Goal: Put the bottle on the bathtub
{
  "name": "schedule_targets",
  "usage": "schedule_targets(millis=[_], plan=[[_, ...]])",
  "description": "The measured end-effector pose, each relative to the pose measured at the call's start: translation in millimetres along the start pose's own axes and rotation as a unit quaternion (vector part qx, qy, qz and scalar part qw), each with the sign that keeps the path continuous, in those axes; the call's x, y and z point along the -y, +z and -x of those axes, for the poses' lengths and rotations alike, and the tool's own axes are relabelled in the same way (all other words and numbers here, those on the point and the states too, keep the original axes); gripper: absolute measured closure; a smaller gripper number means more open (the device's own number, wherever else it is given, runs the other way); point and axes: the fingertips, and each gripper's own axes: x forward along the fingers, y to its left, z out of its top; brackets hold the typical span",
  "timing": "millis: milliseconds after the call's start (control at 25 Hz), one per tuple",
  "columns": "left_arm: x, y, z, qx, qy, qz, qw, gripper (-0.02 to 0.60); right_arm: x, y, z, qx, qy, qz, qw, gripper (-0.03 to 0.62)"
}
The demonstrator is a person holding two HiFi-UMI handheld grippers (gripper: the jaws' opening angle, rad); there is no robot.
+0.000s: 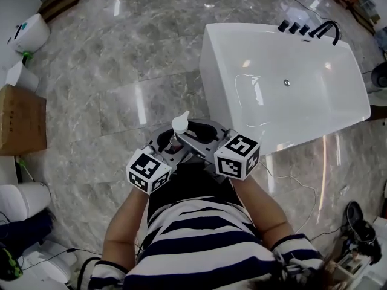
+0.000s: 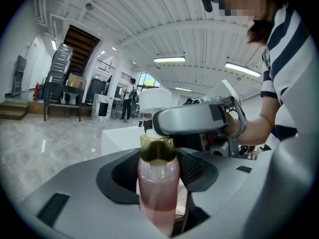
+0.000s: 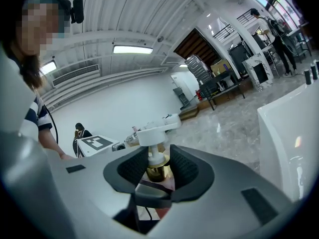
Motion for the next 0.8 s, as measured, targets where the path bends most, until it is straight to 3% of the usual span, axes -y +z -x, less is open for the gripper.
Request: schedule_targets(millis=[360,800], plan=[[-44.5,2.5,-24.6,-0.029,-0.063,-0.015,0.9975,0.357,43.3,14.5,-27.7,0.039,-0.07,-0.029,0.996,0.442],[-92.1,2.0,-41.7,-0.062,-0.159,-0.008,0.9852,0.357,85.2,26.1,-61.6,0.08,-0.158,-0.077,0.981,0.442]])
